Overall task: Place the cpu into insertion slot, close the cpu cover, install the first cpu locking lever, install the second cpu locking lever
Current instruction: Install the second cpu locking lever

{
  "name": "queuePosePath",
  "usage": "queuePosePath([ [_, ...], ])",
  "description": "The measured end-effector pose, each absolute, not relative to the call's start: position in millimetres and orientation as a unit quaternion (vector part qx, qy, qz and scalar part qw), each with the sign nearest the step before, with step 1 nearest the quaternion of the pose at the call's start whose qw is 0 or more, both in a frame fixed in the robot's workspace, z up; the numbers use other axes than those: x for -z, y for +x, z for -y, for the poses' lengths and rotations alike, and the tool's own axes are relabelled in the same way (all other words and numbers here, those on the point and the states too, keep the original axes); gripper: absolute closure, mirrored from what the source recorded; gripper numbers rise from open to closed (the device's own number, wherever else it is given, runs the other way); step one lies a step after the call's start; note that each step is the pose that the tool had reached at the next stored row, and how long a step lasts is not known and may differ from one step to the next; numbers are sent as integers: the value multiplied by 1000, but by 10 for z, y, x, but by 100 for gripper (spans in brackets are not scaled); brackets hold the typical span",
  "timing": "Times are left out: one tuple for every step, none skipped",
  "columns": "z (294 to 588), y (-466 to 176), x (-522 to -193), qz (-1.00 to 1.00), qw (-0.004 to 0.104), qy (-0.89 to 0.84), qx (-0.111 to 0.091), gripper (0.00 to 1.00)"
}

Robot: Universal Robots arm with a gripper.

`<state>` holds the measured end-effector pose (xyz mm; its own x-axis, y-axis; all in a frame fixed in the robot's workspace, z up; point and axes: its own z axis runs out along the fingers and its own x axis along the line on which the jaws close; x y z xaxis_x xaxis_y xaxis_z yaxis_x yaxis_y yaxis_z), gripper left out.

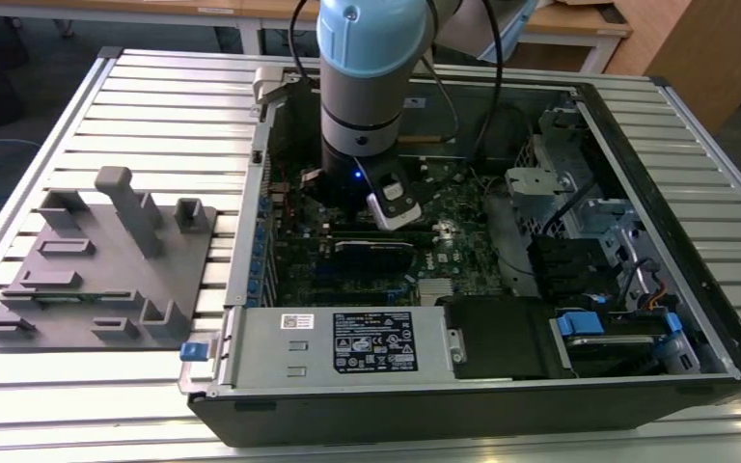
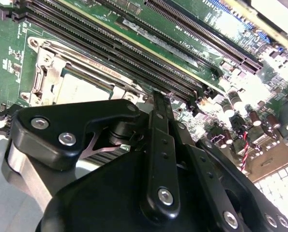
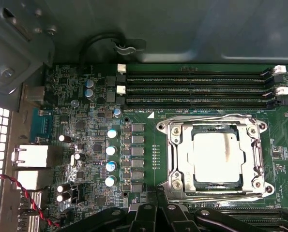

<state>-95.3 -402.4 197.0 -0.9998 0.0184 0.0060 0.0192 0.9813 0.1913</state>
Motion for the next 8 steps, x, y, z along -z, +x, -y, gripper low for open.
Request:
queuePosePath([
  [4024, -953, -1969, 995, 2, -9, 96, 90],
  [4024, -953, -1966, 995, 2, -9, 96, 90],
  [4023, -953, -1964, 995, 2, -9, 96, 90],
  [4021, -953, -1962, 995, 2, -9, 96, 90],
  [4019, -953, -1959, 995, 2, -9, 96, 90],
  [4015, -954, -1956, 995, 2, -9, 96, 90],
  [4011, -954, -1952, 995, 2, -10, 96, 90],
  [4006, -953, -1950, 995, 2, -10, 96, 90],
])
